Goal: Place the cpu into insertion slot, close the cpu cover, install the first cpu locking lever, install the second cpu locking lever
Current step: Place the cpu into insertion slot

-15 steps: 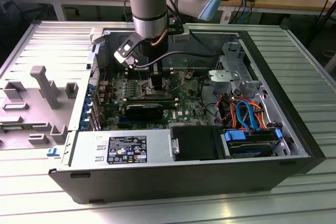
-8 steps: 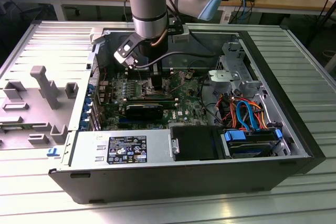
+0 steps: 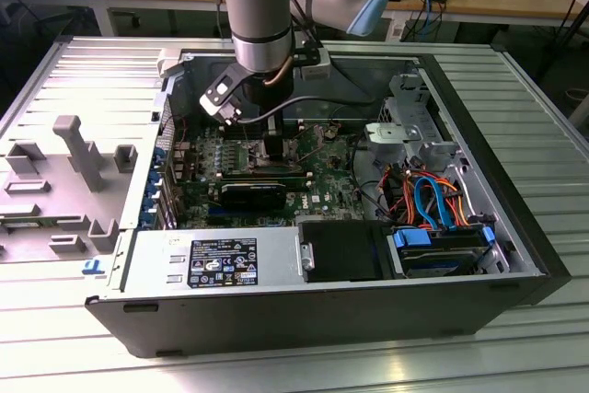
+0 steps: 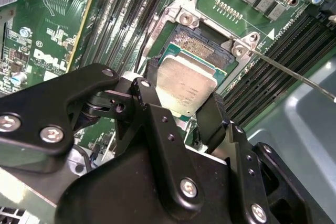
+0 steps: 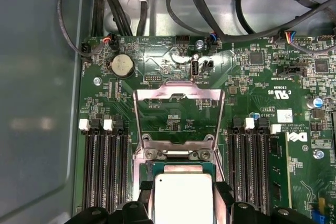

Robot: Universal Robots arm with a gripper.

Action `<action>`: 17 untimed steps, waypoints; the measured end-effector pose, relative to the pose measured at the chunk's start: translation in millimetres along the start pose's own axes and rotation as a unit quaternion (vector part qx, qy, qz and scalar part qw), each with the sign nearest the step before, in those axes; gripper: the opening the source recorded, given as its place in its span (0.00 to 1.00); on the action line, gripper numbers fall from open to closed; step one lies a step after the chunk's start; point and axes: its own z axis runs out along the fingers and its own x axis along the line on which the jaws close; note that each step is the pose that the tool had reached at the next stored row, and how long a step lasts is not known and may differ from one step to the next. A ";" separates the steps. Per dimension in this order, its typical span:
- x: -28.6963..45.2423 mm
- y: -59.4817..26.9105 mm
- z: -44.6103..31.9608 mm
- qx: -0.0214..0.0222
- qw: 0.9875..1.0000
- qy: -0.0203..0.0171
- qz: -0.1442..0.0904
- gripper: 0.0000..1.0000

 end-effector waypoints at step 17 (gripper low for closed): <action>-0.1 -3.5 9.1 0.002 1.000 0.000 0.003 0.54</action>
